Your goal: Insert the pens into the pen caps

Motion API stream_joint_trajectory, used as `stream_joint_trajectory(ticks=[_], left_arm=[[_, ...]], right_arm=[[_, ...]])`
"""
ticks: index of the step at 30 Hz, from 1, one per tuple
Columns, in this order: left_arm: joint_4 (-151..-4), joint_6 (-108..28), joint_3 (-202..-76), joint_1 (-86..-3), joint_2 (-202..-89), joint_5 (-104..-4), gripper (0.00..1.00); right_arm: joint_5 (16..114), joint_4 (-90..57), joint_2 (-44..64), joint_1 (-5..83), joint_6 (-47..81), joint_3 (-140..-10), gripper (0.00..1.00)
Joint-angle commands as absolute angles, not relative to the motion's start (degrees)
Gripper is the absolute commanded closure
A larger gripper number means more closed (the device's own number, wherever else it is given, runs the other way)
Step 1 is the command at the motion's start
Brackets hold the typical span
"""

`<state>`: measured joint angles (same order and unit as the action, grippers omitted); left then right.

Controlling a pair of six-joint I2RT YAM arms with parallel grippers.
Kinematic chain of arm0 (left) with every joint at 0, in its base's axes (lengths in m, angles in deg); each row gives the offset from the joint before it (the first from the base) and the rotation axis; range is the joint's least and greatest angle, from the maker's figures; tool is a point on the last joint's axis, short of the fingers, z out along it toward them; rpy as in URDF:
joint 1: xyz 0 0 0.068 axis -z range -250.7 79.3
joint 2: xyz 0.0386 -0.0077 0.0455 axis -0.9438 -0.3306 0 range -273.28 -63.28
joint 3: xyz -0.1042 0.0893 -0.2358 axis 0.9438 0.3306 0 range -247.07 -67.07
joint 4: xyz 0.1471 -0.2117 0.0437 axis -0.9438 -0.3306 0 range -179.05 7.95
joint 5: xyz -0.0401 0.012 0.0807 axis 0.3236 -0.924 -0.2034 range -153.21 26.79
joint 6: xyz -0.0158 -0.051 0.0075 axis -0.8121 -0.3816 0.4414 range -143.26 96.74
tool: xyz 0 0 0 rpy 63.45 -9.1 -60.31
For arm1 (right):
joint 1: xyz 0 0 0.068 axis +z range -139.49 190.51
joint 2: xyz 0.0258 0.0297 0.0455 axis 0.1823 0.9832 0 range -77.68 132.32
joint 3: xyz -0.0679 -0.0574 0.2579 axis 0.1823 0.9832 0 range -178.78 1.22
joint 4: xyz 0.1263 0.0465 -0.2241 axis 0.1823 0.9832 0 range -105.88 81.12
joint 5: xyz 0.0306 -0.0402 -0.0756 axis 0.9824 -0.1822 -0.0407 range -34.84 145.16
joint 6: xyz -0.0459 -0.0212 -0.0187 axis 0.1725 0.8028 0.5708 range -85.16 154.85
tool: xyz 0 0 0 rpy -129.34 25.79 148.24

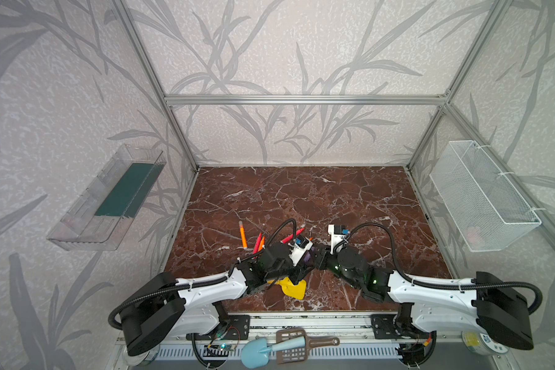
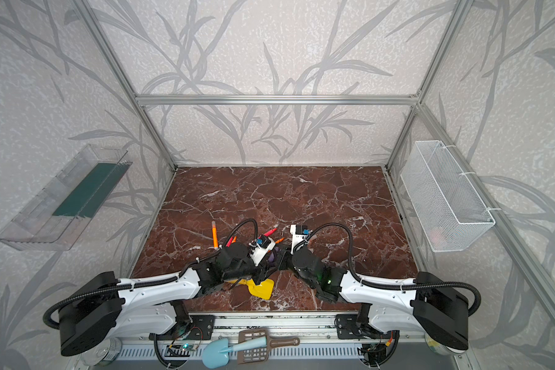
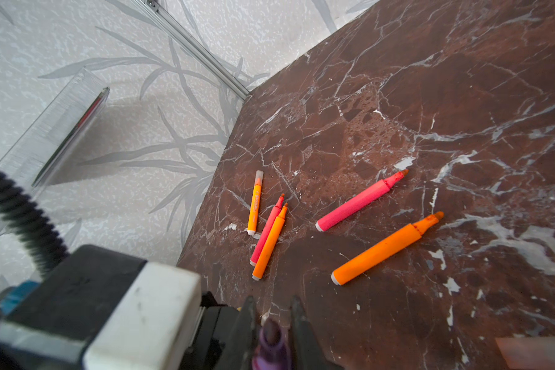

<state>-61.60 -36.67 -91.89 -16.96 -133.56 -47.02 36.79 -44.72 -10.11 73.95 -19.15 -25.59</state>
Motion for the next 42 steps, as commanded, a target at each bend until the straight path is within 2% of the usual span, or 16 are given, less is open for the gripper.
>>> stream_joint_trajectory(ticks=[1, 5, 10, 12, 14, 22, 25, 29, 32, 34, 39, 42], left_arm=[[-59.21, -35.82, -93.26, -16.73, -133.45, -46.33, 0.72], [-59.02, -35.93, -92.93, -16.71, -133.07, -47.36, 0.99], [-57.62, -36.51, -92.18, -16.73, -132.63, -48.46, 1.0], [-56.85, -36.66, -91.8, -16.73, -132.39, -48.37, 0.9], [-56.36, -36.83, -91.54, -16.73, -132.12, -48.37, 0.85], [-54.06, -37.57, -90.15, -16.71, -130.52, -49.07, 0.83], [-52.85, -37.98, -89.59, -16.73, -130.27, -49.38, 0.75], [-51.34, -38.59, -88.98, -16.71, -130.0, -49.52, 0.74], [-51.07, -38.5, -88.76, -16.73, -129.96, -49.04, 0.81], [-51.65, -38.4, -88.96, -16.73, -130.06, -49.04, 0.81], [-51.99, -38.12, -89.39, -16.73, -130.86, -48.13, 0.65], [-51.99, -38.02, -89.57, -16.73, -131.38, -47.6, 0.59]], right_arm=[[34.77, -47.69, -9.48, 74.58, -20.01, -25.06, 0.98], [34.25, -48.31, -9.3, 74.58, -20.69, -24.43, 0.96], [33.1, -47.61, -9.82, 74.65, -21.27, -23.84, 0.95], [33.15, -47.69, -9.83, 74.67, -21.49, -23.66, 0.96], [33.19, -47.91, -9.82, 74.71, -21.76, -23.5, 0.96], [32.92, -50.43, -9.31, 75.06, -23.2, -22.18, 0.97], [32.65, -52.29, -8.45, 75.52, -24.01, -21.51, 0.98], [31.74, -54.93, -7.46, 76.27, -24.92, -20.59, 0.99], [31.15, -55.85, -7.02, 76.72, -25.11, -20.49, 1.0], [30.99, -56.38, -6.84, 76.78, -25.24, -20.45, 1.0], [30.91, -57.09, -6.99, 76.99, -24.7, -20.95, 1.0], [30.43, -57.27, -7.42, 77.08, -24.66, -21.02, 1.0]])
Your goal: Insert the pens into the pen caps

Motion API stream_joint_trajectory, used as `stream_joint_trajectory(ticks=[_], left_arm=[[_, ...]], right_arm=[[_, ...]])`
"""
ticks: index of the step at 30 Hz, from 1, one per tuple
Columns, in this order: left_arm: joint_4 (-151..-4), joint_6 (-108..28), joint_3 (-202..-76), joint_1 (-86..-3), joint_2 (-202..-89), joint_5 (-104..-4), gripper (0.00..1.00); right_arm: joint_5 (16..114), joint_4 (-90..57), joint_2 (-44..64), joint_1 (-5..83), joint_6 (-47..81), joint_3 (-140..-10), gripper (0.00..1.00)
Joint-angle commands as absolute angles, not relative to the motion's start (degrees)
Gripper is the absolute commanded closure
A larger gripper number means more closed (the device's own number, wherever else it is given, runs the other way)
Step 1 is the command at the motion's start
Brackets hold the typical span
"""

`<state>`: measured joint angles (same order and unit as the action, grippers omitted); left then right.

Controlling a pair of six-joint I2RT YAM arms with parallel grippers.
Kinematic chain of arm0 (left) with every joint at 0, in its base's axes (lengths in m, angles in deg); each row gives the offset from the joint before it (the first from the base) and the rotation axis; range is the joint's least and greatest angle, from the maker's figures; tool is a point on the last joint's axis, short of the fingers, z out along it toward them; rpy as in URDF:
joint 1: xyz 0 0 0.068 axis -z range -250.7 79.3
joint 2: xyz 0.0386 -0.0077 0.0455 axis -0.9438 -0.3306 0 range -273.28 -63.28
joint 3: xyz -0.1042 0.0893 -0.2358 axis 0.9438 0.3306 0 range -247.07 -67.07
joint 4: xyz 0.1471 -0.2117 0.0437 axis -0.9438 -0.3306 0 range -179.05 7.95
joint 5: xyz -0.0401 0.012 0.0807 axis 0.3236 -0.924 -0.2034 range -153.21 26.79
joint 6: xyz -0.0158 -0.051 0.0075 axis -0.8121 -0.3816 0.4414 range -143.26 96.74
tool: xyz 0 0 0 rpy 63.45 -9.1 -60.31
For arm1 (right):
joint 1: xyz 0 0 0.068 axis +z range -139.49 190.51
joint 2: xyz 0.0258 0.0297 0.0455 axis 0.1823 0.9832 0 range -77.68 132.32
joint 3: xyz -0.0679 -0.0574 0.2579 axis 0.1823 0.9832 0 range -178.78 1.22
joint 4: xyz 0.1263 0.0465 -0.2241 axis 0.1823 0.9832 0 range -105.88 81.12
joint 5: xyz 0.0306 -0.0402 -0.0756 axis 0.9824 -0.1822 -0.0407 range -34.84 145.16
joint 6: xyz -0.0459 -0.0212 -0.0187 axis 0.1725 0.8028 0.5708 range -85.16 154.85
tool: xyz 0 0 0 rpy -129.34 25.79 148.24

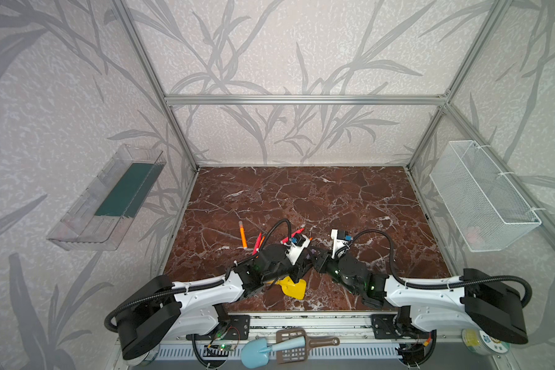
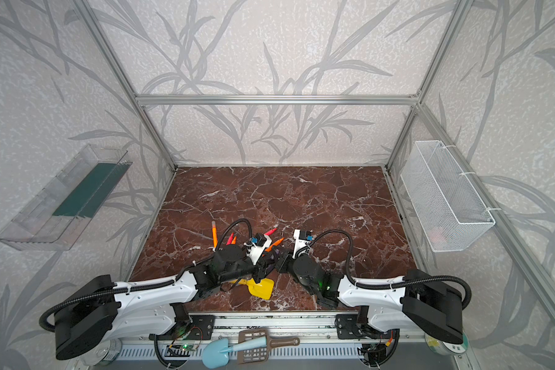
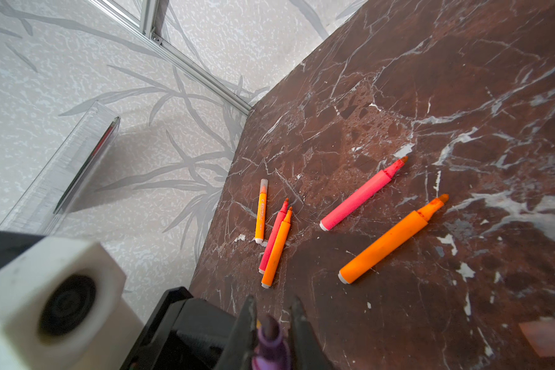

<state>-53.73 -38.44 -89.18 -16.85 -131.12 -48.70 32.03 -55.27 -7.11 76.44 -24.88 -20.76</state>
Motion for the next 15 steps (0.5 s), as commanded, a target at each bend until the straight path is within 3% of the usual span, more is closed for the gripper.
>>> stream_joint_trajectory(ticks=[1, 15], left_arm=[[-51.99, -37.94, -89.58, -16.73, -131.53, -47.62, 0.59], [-51.15, -37.61, -90.01, -16.71, -133.67, -48.22, 0.66]], right_arm=[[30.31, -57.35, -7.53, 77.08, -24.66, -21.02, 1.0], [29.65, -57.81, -8.16, 77.15, -25.1, -20.31, 1.0]])
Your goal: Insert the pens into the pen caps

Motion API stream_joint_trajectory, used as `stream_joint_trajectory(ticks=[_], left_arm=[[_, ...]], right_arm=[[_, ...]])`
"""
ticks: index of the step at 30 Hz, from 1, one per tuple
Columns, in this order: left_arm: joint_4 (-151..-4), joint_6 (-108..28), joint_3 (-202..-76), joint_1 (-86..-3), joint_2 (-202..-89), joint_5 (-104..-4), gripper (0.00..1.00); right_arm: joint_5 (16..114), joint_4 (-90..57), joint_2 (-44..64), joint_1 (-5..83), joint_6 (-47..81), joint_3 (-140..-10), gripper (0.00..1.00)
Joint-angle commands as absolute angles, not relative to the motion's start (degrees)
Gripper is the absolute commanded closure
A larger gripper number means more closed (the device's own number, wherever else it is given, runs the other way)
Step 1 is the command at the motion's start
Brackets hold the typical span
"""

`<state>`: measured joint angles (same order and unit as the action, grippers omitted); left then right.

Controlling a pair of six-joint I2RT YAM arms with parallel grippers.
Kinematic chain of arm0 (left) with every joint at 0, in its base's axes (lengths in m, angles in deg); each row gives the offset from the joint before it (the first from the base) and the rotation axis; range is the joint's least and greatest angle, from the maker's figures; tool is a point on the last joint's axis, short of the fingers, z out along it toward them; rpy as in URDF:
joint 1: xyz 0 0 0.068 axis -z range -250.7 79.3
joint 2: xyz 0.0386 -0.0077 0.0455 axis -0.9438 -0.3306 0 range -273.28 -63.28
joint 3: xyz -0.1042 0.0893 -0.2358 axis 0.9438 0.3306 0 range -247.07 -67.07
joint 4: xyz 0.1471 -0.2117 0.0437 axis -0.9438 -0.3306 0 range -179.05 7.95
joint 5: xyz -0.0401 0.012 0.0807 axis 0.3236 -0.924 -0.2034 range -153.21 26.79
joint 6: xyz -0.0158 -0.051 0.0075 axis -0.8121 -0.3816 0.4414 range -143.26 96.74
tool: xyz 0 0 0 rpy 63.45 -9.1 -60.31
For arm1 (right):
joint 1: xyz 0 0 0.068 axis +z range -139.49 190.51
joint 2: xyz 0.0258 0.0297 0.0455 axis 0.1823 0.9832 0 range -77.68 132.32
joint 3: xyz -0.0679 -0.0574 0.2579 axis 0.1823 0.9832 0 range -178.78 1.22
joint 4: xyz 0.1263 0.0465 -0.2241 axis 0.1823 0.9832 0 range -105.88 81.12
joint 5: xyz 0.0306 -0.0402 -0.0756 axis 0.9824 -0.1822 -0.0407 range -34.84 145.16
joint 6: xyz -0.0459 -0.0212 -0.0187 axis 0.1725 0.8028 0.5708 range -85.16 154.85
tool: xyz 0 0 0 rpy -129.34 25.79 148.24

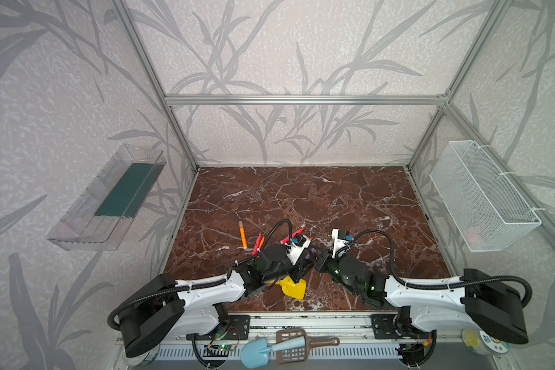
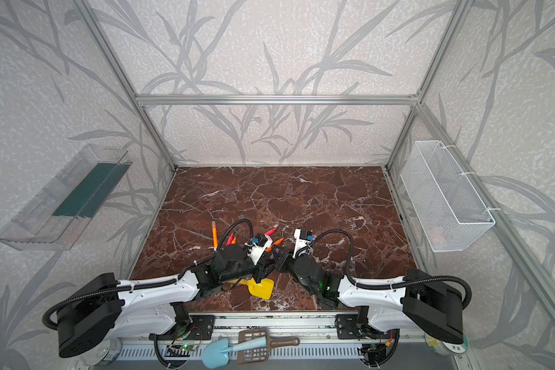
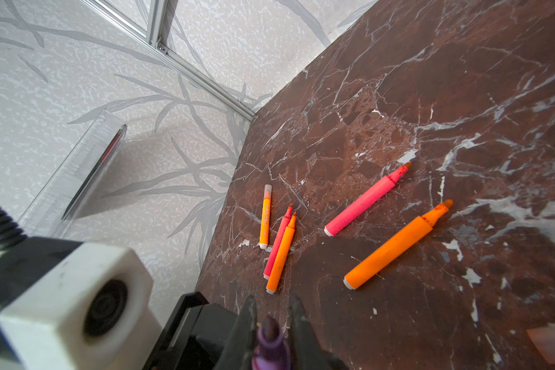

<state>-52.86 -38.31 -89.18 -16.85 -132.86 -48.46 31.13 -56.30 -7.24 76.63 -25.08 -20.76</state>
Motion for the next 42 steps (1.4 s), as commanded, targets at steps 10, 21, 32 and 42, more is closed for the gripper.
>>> stream_joint_trajectory(ticks=[10, 21, 32, 42], left_arm=[[-50.72, -37.32, -90.1, -16.73, -134.67, -48.88, 0.93], [-49.64, -39.58, -87.6, -17.42, -132.48, -60.61, 1.0], [-49.06, -43.21, -78.55, -19.46, -118.07, -79.76, 1.0], [-55.49, -42.6, -76.88, -19.63, -108.62, -80.25, 1.0]], right_arm=[[28.7, -57.82, -9.12, 77.21, -25.49, -19.27, 1.0], [24.37, -39.9, -18.1, 77.21, -22.4, -19.81, 0.28], [10.94, -8.52, -27.49, 75.16, -24.05, -18.79, 0.34], [25.39, -11.6, -13.88, 61.77, -19.13, -22.1, 0.4]])
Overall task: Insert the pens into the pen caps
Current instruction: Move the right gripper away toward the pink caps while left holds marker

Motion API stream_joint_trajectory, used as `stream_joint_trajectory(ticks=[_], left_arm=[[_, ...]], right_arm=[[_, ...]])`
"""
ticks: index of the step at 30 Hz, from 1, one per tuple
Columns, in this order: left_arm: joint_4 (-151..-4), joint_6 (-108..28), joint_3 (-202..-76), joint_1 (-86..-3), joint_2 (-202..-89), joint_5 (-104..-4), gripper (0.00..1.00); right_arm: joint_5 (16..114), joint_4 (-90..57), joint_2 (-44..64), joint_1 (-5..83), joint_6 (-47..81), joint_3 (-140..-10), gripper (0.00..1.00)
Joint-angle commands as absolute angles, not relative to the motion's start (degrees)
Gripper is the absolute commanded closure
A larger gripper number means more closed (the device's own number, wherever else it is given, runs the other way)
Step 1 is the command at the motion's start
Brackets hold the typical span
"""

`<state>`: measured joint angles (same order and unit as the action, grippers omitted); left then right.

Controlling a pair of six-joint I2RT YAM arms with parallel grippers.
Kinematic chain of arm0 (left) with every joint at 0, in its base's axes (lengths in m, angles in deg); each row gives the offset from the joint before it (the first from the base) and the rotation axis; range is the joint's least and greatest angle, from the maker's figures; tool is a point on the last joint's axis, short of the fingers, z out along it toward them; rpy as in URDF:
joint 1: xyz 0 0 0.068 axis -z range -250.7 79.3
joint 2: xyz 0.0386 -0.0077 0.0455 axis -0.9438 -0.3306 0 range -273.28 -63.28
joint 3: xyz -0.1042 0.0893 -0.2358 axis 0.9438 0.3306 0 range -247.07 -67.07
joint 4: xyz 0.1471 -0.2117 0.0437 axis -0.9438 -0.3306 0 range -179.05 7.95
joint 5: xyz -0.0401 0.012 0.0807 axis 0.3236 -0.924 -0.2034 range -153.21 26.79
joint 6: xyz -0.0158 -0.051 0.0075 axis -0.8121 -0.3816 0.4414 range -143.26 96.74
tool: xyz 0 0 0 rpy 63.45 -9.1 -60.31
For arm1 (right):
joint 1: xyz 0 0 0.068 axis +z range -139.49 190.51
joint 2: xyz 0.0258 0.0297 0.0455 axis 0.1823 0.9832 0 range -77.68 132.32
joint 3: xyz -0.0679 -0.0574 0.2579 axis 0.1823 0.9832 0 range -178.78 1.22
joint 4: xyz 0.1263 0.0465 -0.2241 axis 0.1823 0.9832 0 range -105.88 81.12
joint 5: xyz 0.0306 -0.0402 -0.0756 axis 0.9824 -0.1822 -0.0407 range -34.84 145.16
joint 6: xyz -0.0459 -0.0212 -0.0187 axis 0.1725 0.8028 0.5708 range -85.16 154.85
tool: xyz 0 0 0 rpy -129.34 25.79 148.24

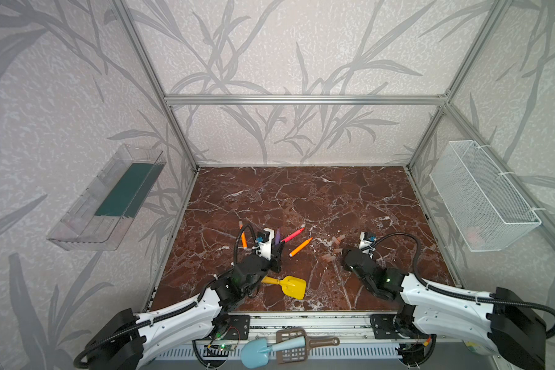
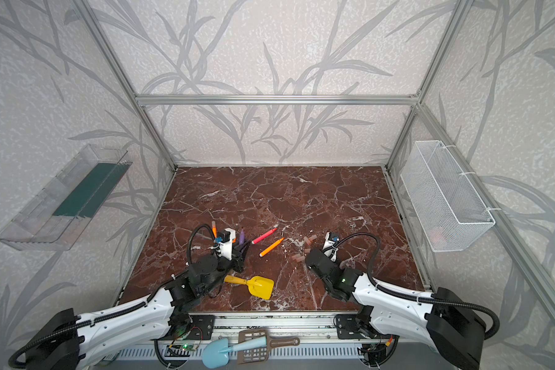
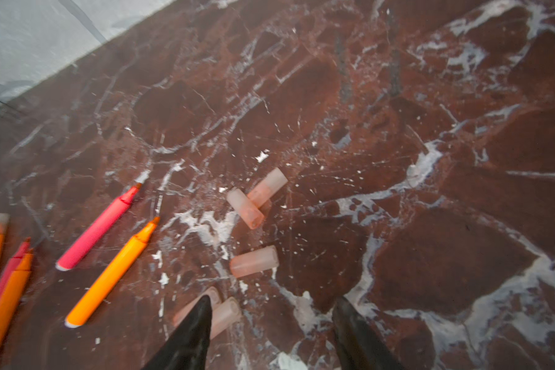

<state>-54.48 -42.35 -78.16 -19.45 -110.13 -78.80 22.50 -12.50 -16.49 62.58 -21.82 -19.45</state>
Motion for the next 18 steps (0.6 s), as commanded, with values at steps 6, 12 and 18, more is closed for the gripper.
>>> stream_joint_trajectory(ticks=[6, 12, 18], left_arm=[[-57.34, -42.33, -76.83, -19.63, -106.45, -80.11, 1.0], [-57.35, -42.07, -76.88, -19.68, -106.64, -80.18, 1.0], [-57.7, -41.91, -76.82, -19.72, -106.44, -80.41, 1.0]], right_arm=[[25.83, -8.98, -3.81, 59.67, -17.01, -29.4, 0.37], [25.37, -8.63, 3.7, 59.02, -16.71, -33.8, 0.34], [23.15, -5.02, 10.0, 58.65, -17.18, -37.72, 0.34]])
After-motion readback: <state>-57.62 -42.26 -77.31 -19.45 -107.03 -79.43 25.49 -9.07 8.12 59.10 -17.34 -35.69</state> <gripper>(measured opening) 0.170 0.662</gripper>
